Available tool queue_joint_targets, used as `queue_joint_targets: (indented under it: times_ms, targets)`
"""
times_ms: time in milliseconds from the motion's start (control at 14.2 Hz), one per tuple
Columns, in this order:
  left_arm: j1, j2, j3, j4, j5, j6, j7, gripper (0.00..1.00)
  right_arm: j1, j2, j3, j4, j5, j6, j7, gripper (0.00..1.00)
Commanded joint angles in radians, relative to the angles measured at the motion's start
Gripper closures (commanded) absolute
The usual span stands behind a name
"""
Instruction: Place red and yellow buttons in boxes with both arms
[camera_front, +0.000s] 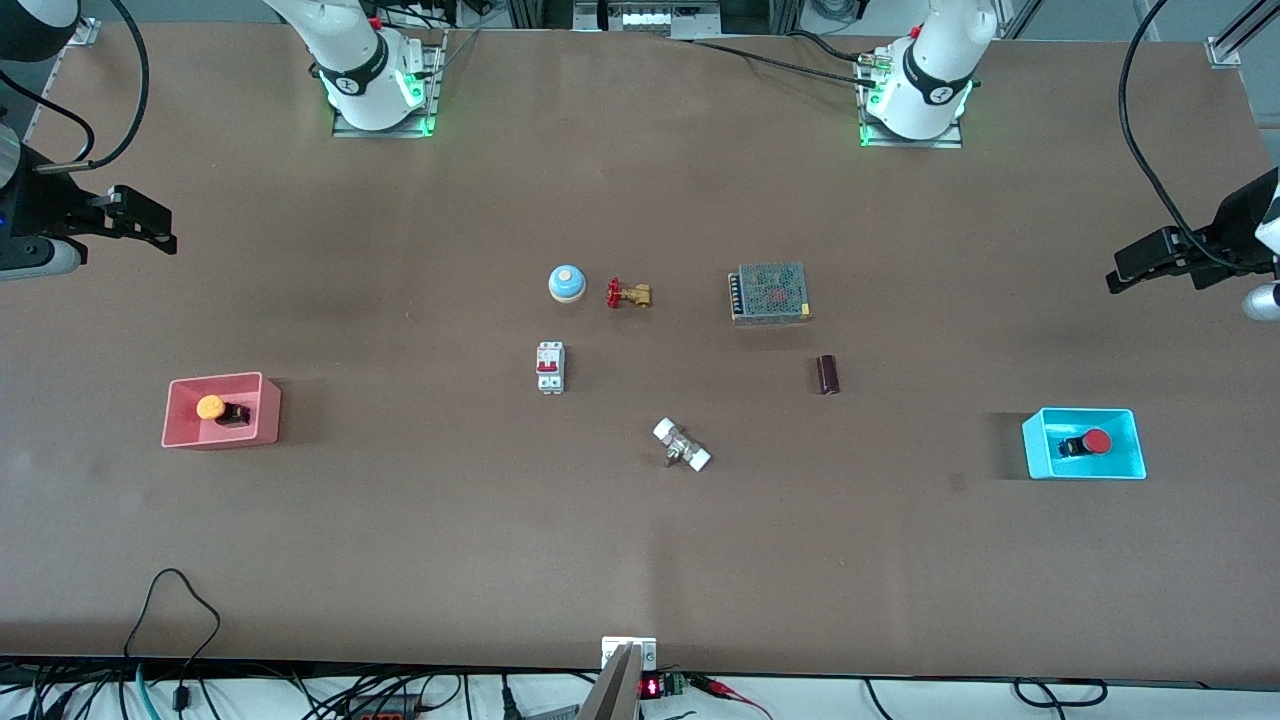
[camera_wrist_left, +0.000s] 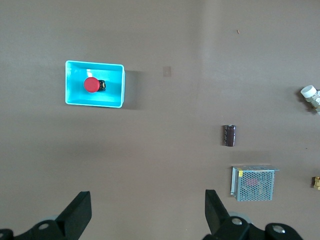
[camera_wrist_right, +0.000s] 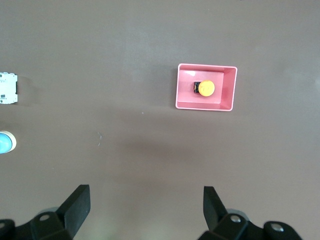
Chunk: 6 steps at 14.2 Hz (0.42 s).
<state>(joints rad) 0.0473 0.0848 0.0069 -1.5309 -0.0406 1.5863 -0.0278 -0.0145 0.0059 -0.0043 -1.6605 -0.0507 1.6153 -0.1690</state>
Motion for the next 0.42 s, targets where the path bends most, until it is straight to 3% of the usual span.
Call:
queue_joint_targets:
  times_ms: [0, 352]
  targets:
    - [0.002, -0.034, -0.011, -0.029, 0.007, 0.012, -0.007, 0.0, 0.002, -0.007, 0.003, -0.005, 0.012, 0.014, 0.02, 0.0]
    - [0.0, -0.045, -0.013, -0.028, 0.008, 0.006, -0.001, 0.0, -0.001, 0.008, 0.001, 0.021, 0.019, 0.002, 0.006, 0.0]
